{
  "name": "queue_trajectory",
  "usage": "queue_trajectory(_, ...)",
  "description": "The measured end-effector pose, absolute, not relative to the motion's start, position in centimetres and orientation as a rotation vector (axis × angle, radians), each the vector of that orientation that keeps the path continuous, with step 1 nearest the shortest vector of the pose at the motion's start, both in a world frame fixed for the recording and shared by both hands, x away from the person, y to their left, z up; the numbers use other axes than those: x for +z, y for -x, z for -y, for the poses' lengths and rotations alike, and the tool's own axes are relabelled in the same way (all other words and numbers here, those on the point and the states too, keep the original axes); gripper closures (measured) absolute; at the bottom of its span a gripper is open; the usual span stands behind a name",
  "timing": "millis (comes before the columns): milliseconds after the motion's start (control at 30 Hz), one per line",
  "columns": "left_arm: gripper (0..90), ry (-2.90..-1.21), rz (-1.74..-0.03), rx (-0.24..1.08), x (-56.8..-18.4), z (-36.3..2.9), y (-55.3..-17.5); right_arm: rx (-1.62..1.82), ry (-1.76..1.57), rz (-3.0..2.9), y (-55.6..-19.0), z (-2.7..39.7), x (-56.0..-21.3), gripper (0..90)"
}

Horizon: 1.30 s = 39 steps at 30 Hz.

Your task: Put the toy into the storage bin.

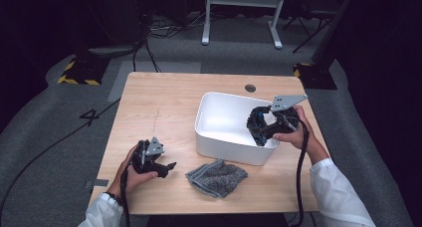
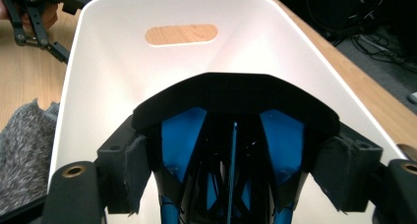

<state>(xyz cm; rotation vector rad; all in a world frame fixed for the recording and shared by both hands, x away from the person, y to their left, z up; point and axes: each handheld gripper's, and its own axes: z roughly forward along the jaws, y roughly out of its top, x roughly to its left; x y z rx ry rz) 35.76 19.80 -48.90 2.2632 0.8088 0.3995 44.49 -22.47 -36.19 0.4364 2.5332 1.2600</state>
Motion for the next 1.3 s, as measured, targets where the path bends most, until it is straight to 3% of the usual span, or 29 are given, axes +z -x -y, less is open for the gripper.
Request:
queue_trajectory(433,17.3,-2.333,-0.763,0.367,-50.0,-18.8,-35.5,1.115,-0.424,-2.648,-44.6,21.7,-37.1,25.2)
queue_trajectory(1300,17.7,-2.299,-0.761,0.311,-50.4,-19.0,-35.7,0.896,-0.46,-2.753,-45.6,20.1,-37.9,24.8)
